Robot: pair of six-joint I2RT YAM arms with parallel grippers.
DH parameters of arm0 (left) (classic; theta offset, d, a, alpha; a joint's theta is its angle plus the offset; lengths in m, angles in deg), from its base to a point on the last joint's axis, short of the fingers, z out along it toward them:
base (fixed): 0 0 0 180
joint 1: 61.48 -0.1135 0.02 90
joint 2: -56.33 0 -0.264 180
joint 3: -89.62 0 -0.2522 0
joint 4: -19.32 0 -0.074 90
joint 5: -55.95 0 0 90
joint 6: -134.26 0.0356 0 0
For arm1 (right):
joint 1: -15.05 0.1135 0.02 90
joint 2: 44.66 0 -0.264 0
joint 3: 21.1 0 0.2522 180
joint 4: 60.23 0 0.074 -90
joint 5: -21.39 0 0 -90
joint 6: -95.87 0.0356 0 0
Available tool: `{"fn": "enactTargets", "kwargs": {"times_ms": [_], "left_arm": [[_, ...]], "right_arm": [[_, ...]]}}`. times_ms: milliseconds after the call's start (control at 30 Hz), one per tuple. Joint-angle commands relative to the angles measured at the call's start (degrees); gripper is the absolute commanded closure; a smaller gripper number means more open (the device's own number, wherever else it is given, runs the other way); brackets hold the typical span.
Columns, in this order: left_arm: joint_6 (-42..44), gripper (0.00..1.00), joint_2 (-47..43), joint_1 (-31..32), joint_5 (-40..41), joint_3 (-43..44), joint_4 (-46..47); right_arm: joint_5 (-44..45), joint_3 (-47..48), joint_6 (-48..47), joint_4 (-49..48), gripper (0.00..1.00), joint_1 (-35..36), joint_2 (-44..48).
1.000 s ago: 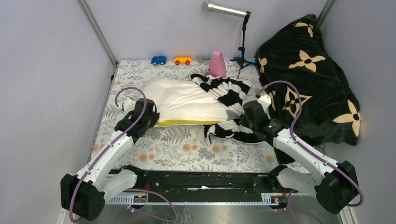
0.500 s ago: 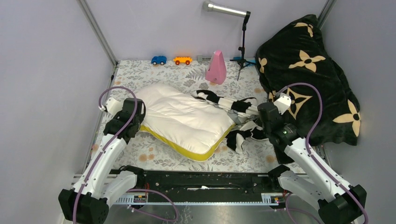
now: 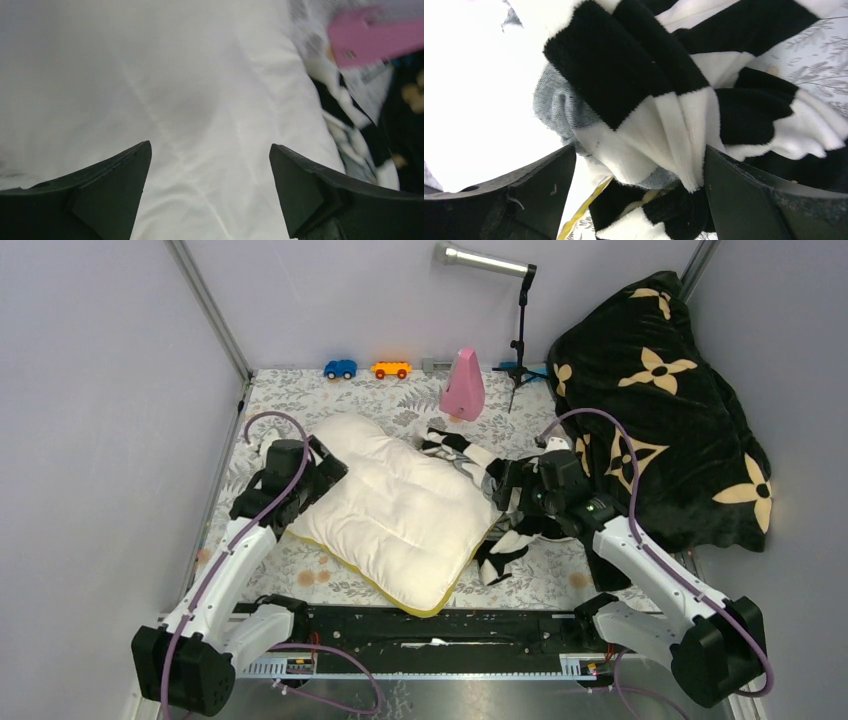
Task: Remove the pillowcase from the pillow
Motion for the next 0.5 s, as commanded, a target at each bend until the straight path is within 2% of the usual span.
{"fn": "enactTargets", "kwargs": {"times_ms": [0, 67, 267, 367, 467], "left_arm": [[10.90, 0.01, -1.07, 3.19, -25.82, -1.98, 17.11], [12.52, 0.01, -0.06, 8.71, -25.97, -1.93, 19.74], [20.02, 0.01, 8.38, 29.67, -12.13, 5.35, 17.56], [22.52, 0.01, 12.68, 35.87, -7.42, 7.80, 17.49], [25.53, 0.01, 18.51, 40.61, -7.40, 10.64, 17.67]], "right_arm": [[-9.06, 3.36, -2.26, -3.15, 0.00, -0.18, -3.84], [-9.69, 4.15, -1.89, -3.18, 0.00, -0.18, -5.80], [-3.90, 4.38, 2.37, -3.06, 0.00, -0.18, -8.75], [0.80, 3.15, 4.82, -3.91, 0.00, -0.18, -7.23], [3.43, 1.44, 6.21, -5.39, 0.00, -0.17, -4.86]]}}
